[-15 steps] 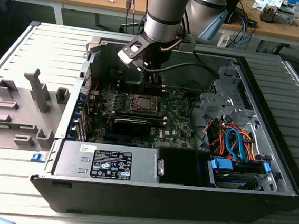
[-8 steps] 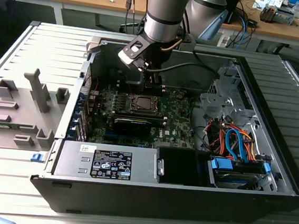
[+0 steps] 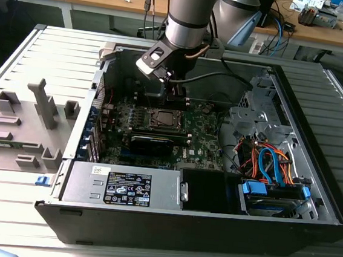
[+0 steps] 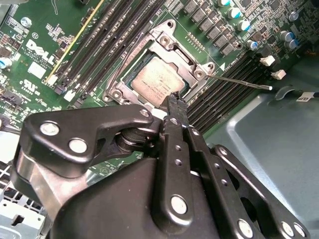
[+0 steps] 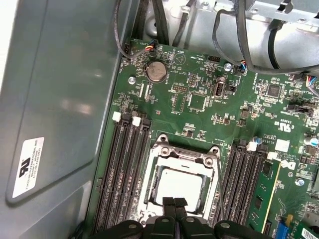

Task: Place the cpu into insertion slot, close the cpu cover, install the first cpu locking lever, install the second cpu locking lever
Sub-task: 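Install the first cpu locking lever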

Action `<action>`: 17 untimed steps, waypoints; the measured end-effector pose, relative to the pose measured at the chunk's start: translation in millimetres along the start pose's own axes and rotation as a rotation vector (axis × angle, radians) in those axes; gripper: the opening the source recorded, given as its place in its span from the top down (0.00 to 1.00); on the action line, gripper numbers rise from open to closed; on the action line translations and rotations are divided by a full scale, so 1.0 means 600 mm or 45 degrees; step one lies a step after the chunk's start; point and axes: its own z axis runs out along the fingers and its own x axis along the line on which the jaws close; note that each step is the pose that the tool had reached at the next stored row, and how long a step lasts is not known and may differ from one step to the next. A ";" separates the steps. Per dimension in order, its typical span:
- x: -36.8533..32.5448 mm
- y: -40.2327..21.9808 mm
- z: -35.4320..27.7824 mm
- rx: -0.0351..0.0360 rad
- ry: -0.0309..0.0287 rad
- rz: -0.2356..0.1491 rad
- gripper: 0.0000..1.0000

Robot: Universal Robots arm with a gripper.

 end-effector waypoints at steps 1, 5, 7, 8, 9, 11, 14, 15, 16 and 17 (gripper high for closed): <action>0.000 0.000 0.000 0.0000 -0.0001 -0.002 0.89; 0.000 0.000 0.000 0.0002 -0.0006 -0.013 0.89; 0.000 0.000 0.000 0.0003 -0.0008 -0.019 0.89; 0.000 0.000 0.000 0.0004 -0.0010 -0.022 0.89; 0.000 0.000 0.000 0.0007 -0.0013 -0.028 0.89; 0.000 0.000 0.000 0.0009 -0.0019 -0.040 0.89; -0.001 0.000 0.000 0.0011 -0.0022 -0.049 0.89; -0.001 0.000 0.000 0.0012 -0.0023 -0.051 0.89; -0.001 0.000 0.000 0.0014 -0.0026 -0.056 0.89; -0.001 0.000 0.000 0.0014 -0.0027 -0.059 0.89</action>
